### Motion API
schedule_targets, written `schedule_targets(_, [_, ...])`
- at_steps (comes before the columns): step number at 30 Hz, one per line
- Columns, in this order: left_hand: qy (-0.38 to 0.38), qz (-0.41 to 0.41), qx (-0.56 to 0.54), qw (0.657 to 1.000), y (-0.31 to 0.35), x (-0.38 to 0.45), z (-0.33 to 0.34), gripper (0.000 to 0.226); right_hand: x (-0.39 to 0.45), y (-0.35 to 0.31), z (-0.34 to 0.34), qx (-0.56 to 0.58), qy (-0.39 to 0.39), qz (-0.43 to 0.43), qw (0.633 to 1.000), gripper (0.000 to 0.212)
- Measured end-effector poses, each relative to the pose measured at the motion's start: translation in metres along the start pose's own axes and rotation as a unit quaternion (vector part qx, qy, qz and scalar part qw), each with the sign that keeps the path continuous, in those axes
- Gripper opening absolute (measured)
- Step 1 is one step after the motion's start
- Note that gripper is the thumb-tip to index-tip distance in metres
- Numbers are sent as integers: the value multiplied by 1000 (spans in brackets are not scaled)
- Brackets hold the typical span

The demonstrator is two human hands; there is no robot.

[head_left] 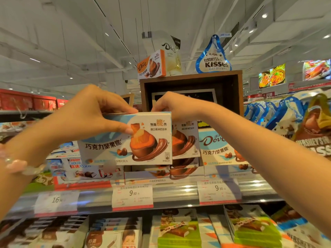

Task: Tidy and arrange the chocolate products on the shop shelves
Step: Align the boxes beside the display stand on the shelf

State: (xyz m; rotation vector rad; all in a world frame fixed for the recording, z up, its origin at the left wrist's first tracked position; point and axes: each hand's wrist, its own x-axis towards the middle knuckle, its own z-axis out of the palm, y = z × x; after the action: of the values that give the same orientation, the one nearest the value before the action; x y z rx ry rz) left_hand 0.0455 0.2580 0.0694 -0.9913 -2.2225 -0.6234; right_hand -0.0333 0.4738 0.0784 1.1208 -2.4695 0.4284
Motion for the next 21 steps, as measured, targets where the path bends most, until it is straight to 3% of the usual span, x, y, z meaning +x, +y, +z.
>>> schedule_targets(2, [1,-4,2,1000,0,0,2,34,2,3,3,7,-8,3,1000,6])
schedule_targets(8, [8,-24,-5,1000,-6,-1,4,36,-11,10,22,51,-38,8,998,39])
schedule_targets(11, [0,-39,-16,999,-6,-1,8,30,-14,19,29,24,-25,-9,999,28])
schedule_targets(13, [-14,-37,-27,999,-5,1,12,28,-19,23,24,32,-31,-2,999,2])
schedule_targets(18, [-40,-48,-55,997,-3,10,33,49,-46,4,-21,224,6,38,974,37])
schedule_targets(21, [-40,-29,-58,997,4,19,49,53,-56,-18,-32,110,-73,29,991,55])
